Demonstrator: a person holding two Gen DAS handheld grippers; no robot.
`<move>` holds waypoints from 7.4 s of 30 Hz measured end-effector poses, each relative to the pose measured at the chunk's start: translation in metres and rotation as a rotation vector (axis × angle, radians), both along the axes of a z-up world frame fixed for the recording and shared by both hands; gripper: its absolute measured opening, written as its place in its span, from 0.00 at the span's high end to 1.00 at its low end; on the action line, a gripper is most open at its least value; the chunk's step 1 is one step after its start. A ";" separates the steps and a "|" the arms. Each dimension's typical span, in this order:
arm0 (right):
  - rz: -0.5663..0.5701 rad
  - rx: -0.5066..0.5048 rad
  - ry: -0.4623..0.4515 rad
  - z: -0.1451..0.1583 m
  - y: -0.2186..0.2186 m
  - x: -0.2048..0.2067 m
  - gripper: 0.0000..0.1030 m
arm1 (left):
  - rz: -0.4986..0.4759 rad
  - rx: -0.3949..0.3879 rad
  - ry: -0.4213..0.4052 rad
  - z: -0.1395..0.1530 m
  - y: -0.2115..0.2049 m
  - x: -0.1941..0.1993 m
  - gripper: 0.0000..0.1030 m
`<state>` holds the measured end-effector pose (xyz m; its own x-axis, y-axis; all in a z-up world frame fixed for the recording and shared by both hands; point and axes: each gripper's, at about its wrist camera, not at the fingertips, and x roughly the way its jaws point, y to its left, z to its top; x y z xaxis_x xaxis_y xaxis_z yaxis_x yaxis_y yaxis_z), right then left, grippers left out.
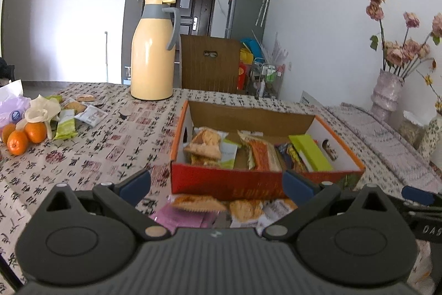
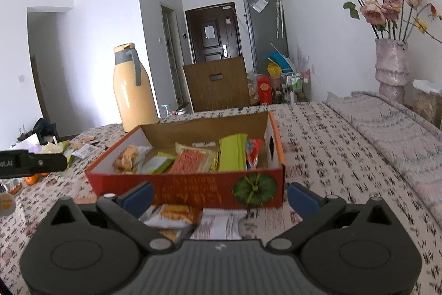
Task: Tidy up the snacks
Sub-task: 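Withdraw both tools from the box back toward the snack pile, then grasp a white-grey packet with the right tool while the left tool grasps the pink packet, then carry both packets into the cardboard box and open both tools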
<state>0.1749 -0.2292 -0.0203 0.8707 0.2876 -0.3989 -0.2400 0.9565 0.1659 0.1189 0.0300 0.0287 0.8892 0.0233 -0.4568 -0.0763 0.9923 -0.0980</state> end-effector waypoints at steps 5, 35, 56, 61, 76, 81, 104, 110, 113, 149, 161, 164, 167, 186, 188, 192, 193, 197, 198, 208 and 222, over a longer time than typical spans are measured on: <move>0.000 -0.011 0.017 -0.008 -0.005 -0.016 0.00 | 0.000 0.028 0.012 -0.013 0.004 -0.017 0.00; -0.009 -0.045 0.085 -0.039 -0.007 -0.069 0.00 | -0.007 0.005 0.033 -0.048 0.020 -0.072 0.00; -0.029 -0.172 0.121 -0.074 0.025 -0.063 0.17 | -0.047 0.009 0.080 -0.060 0.008 -0.066 0.00; -0.006 -0.220 0.079 -0.079 0.032 -0.068 0.29 | -0.047 0.006 0.087 -0.062 0.007 -0.066 0.00; 0.017 -0.151 0.084 -0.076 0.018 -0.069 0.89 | -0.046 -0.001 0.091 -0.063 0.009 -0.066 0.00; -0.004 -0.156 0.082 -0.074 0.019 -0.066 0.70 | -0.045 0.000 0.092 -0.063 0.009 -0.066 0.00; -0.074 -0.046 -0.030 -0.045 -0.015 -0.069 0.80 | 0.003 0.087 0.192 -0.064 0.030 -0.023 0.00; -0.110 -0.024 -0.029 -0.045 -0.028 -0.066 0.80 | 0.011 0.108 0.262 -0.073 0.031 0.011 0.00; -0.117 -0.022 -0.026 -0.045 -0.030 -0.064 0.80 | 0.016 0.106 0.281 -0.077 0.033 0.021 0.05; -0.068 -0.016 -0.057 -0.038 -0.018 -0.077 0.81 | -0.061 0.018 0.072 -0.021 0.014 -0.050 0.39; -0.051 -0.018 -0.092 -0.024 -0.009 -0.061 0.81 | -0.080 0.004 0.023 -0.006 0.000 -0.027 0.39; -0.043 -0.018 -0.102 -0.019 -0.005 -0.052 0.81 | -0.076 0.007 0.021 -0.004 -0.002 -0.015 0.39; -0.036 -0.021 -0.117 -0.014 -0.002 -0.042 0.81 | -0.071 0.015 0.014 -0.002 -0.004 -0.004 0.39; 0.014 -0.031 -0.202 0.033 0.031 0.060 0.81 | -0.055 0.060 -0.041 0.027 -0.023 0.087 0.39; 0.023 -0.035 -0.201 0.035 0.036 0.071 0.81 | -0.052 0.065 -0.044 0.028 -0.025 0.096 0.39; 0.030 -0.039 -0.185 0.034 0.046 0.095 0.81 | -0.041 0.057 -0.048 0.026 -0.025 0.113 0.39; 0.031 -0.037 -0.181 0.034 0.047 0.100 0.81 | -0.037 0.054 -0.049 0.024 -0.025 0.116 0.39; 0.030 -0.020 -0.161 0.023 0.052 0.116 0.81 | -0.020 0.041 -0.037 0.011 -0.021 0.130 0.39; 0.030 -0.015 -0.156 0.019 0.052 0.119 0.81 | -0.017 0.039 -0.035 0.008 -0.019 0.131 0.39; 0.040 0.012 -0.122 -0.002 0.046 0.129 0.81 | -0.020 0.023 -0.004 -0.014 -0.011 0.142 0.39; 0.026 0.011 -0.100 -0.005 0.045 0.129 0.77 | 0.001 0.021 -0.052 -0.007 -0.009 0.131 0.23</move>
